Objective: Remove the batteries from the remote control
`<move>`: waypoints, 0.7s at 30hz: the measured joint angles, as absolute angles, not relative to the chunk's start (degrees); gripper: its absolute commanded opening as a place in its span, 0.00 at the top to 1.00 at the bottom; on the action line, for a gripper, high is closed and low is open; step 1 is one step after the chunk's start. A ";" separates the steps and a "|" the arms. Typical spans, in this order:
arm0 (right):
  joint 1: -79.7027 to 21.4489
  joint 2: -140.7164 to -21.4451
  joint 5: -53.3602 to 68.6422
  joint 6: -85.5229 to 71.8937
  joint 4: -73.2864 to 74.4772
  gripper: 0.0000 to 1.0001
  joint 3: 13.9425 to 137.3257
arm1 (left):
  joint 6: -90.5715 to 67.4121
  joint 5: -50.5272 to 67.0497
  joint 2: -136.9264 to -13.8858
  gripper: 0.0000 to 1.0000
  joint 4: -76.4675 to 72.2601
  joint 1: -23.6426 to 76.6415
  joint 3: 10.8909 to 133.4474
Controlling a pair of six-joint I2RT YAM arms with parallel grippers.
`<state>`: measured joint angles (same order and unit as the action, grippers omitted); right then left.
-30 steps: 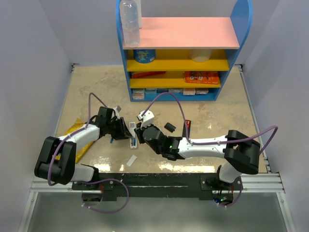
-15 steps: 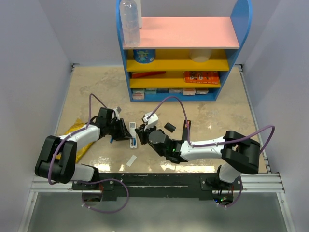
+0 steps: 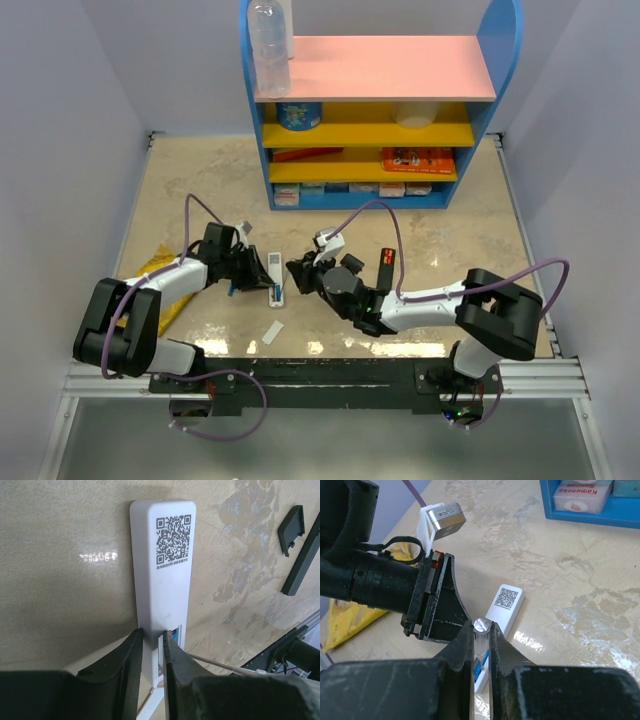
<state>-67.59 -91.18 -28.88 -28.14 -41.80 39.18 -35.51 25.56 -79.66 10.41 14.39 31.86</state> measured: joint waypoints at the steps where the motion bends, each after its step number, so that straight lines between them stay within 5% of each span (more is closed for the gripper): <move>1: -67.26 -91.07 -28.60 -28.69 -42.28 1.00 38.74 | -35.51 25.58 -79.66 0.76 10.39 14.39 31.83; 21: -63.90 -90.91 -24.86 -33.34 -47.07 1.00 35.29 | -36.51 26.41 -79.59 0.75 9.63 13.96 31.27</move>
